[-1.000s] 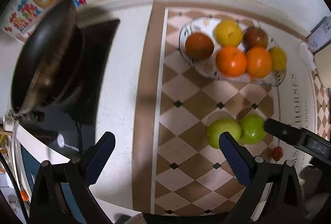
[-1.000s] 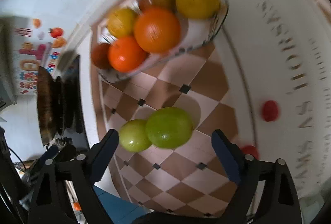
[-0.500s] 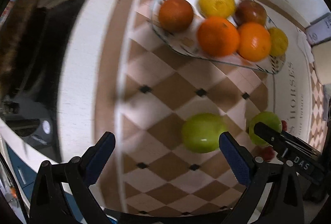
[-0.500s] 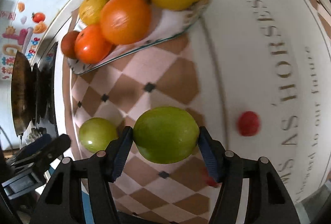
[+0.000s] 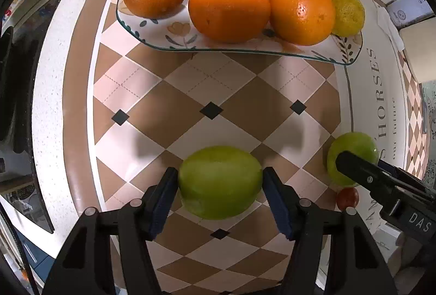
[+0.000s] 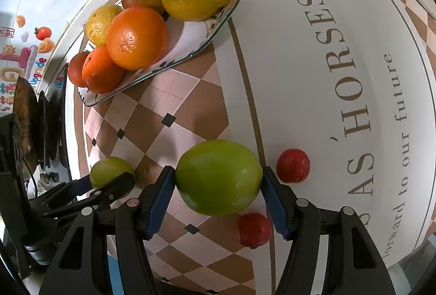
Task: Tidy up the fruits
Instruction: 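Grasp the large green apple with the right tool while the left tool grasps the other green apple, then carry both green apples onto the plate and open both tools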
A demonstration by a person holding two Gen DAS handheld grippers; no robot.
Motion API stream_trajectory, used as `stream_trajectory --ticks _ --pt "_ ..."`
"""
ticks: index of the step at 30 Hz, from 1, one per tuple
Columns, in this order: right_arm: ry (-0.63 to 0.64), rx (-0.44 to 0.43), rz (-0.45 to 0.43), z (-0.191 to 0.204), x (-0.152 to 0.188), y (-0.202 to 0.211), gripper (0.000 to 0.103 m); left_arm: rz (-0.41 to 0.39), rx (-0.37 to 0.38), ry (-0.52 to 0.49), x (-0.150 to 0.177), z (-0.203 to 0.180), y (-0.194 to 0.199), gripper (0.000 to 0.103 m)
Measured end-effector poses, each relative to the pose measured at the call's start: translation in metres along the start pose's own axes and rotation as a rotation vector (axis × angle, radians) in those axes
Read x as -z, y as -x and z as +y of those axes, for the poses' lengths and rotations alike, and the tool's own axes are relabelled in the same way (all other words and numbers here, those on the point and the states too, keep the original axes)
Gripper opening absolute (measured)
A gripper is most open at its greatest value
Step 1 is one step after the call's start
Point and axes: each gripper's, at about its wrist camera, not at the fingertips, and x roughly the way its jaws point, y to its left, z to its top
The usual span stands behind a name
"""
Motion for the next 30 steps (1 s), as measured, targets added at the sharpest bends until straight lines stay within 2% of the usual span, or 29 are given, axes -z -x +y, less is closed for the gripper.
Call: stream_trajectory --ticks 13,18,22,27,30 --pt "0.049 0.017 -0.003 0.004 -0.006 0.003 0.066 -0.024 -0.021 -0.014 0.003 -0.002 0.008 0.061" --pt "0.052 0.004 -0.014 0.007 -0.003 0.006 0.066 -0.050 0.014 -0.016 0.003 -0.004 0.026 0.061" --pt "0.049 -0.036 -0.055 0.009 -0.008 0.029 0.066 -0.085 0.068 -0.010 -0.002 -0.005 0.056 0.061" --pt "0.037 -0.101 -0.143 0.012 -0.036 0.075 0.066 -0.166 0.162 0.016 -0.026 -0.001 0.110 0.061" --pt "0.039 -0.120 -0.190 0.015 -0.067 0.098 0.066 -0.210 0.203 0.038 -0.047 0.010 0.135 0.061"
